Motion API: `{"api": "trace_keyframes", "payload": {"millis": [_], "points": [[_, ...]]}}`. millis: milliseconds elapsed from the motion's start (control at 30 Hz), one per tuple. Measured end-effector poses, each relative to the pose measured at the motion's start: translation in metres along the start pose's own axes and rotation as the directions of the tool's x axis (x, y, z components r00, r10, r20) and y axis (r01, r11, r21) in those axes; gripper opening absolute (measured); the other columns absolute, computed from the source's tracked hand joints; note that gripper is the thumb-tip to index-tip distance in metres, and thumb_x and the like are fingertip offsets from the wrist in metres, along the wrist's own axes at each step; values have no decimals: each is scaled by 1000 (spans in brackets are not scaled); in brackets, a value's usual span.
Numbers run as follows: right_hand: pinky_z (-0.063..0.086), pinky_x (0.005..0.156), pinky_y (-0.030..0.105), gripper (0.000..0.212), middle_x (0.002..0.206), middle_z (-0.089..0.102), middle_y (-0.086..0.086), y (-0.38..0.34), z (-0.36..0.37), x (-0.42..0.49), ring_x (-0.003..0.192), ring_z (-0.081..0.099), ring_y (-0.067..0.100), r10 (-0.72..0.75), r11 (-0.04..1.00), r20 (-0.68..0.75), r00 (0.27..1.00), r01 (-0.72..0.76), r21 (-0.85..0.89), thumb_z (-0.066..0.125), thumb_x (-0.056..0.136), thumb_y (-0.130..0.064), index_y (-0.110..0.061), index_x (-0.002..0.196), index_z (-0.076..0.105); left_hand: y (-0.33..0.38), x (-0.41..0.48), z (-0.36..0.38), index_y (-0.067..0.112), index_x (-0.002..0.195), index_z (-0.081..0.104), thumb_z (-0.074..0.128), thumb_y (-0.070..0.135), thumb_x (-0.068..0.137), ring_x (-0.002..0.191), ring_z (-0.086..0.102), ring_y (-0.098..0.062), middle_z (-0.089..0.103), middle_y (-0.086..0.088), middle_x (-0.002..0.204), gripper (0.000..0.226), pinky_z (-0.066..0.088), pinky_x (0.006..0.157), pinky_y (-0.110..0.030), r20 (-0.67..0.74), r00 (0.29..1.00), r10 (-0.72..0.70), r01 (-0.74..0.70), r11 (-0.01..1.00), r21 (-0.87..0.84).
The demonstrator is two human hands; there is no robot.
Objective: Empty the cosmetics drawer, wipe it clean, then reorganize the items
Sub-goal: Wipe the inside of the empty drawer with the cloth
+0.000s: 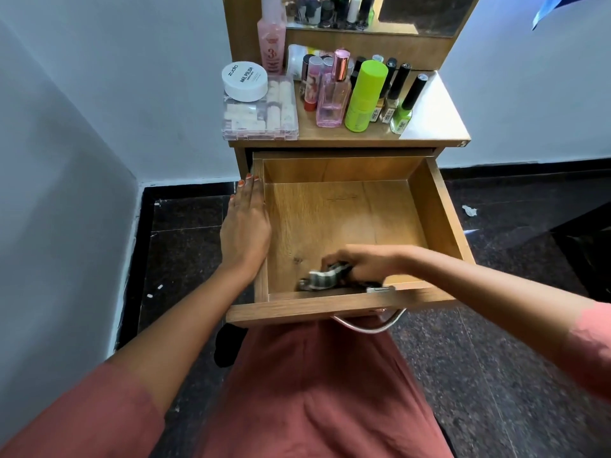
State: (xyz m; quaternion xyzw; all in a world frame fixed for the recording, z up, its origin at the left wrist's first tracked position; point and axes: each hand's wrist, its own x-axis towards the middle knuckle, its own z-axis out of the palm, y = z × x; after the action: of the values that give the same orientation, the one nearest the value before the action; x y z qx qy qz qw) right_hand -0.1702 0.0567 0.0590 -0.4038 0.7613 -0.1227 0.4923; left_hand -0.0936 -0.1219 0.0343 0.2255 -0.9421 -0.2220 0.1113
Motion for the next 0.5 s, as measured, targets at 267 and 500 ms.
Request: {"api": "trace_keyframes", "payload": {"millis": [267,500], "points": [[49,89,38,54,129,49,14,60,-36,-61,114,52,27,414,891,47,909,-394,-227,32,80,10,-20,121,49,1,-1,0,8,145,22,25,15,101,144,16,-22,19,-9,154,44,18,117,-34,20,1000,-17,17,1000,5],[46,94,41,51,121,57,14,54,-21,-60,109,54,29,298,944,-10,954,-297,-145,37,78,12,-9,123,49,1,2,1,6,145,21,25,15,101,144,16,-23,19,-11,154,45,18,118,-34,43,999,-3,3,1000,13]]}}
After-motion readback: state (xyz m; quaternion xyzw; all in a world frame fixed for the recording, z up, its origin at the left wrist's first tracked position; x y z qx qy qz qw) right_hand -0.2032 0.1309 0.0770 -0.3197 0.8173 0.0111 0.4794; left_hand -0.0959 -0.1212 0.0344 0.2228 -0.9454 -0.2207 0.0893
